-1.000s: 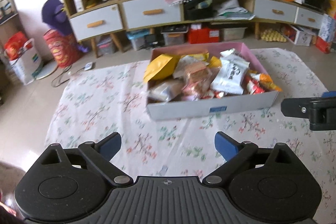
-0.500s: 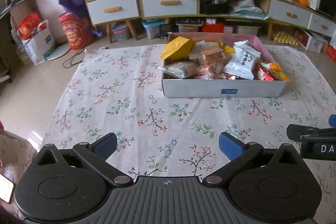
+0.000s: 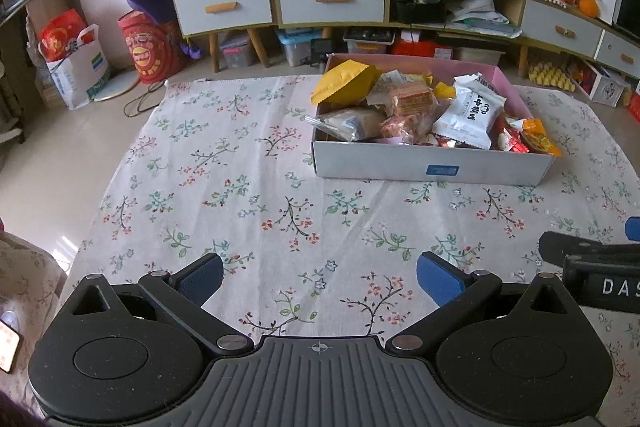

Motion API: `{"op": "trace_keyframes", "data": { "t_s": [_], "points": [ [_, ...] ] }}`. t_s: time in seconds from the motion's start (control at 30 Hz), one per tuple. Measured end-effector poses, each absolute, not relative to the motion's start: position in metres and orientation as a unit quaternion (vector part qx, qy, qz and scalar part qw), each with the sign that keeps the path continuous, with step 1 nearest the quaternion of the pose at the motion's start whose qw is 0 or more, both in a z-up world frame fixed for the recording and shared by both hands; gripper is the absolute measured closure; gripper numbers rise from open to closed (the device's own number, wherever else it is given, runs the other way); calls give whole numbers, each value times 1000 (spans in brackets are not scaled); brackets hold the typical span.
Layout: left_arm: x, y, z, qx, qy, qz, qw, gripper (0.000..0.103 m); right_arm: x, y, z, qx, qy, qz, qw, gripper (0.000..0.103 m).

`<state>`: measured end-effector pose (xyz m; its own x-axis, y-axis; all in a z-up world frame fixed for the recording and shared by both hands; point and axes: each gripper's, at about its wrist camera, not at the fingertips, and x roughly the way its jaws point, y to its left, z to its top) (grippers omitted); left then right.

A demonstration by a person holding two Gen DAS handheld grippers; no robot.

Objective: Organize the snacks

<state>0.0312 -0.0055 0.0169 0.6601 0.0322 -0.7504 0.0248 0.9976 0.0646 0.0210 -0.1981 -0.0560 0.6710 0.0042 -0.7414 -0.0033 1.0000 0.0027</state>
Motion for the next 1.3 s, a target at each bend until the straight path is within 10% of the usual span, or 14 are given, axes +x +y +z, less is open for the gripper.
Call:
{"op": "trace_keyframes", "data": {
  "t_s": [1.3],
  "points": [
    [27, -12, 15, 46, 415, -6, 909, 0, 17, -197, -54, -8, 396, 1, 918, 23]
  ]
}}
